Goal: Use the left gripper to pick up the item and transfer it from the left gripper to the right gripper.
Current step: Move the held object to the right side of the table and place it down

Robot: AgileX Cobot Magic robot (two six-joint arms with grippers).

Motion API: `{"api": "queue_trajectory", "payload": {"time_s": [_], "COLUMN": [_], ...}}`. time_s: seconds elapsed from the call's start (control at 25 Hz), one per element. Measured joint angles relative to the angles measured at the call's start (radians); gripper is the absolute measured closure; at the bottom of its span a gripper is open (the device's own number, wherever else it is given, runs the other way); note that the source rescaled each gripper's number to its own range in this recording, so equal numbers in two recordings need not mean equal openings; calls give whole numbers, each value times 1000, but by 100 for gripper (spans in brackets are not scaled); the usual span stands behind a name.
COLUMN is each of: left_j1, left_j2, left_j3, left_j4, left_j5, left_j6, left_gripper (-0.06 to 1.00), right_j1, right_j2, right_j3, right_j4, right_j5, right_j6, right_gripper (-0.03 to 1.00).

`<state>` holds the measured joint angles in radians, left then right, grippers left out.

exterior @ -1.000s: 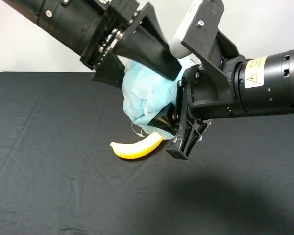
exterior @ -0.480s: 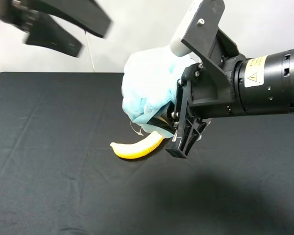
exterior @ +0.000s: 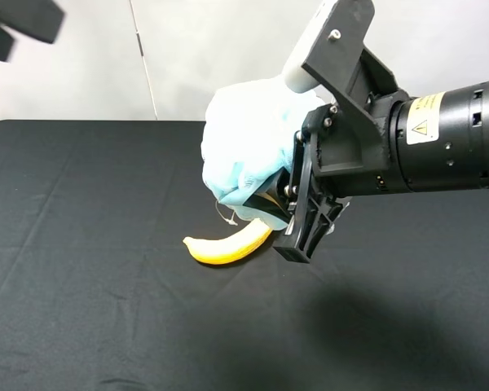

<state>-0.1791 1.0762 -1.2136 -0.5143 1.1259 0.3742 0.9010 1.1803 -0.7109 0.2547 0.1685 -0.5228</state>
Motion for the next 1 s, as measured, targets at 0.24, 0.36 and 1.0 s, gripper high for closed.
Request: {"api": "queue_trajectory", "payload": {"time_s": [0.24,0.36,1.0], "left_j1": [0,0,0], "left_j2": [-119,-191,-806], "left_j3": [0,3,513], "left_j4": [191,267,465], "left_j5": [28,33,-5], "left_j6": [-124,-168,-224], "left_gripper": [-5,-5,-6], "right_j1": [0,0,0], "right_j2": [0,0,0], "right_j3": [0,0,0], "right_j4": [15,19,29], "right_j5": [0,-2,-8], "right_j6": [0,0,15], "right_gripper": [95,95,96]}}
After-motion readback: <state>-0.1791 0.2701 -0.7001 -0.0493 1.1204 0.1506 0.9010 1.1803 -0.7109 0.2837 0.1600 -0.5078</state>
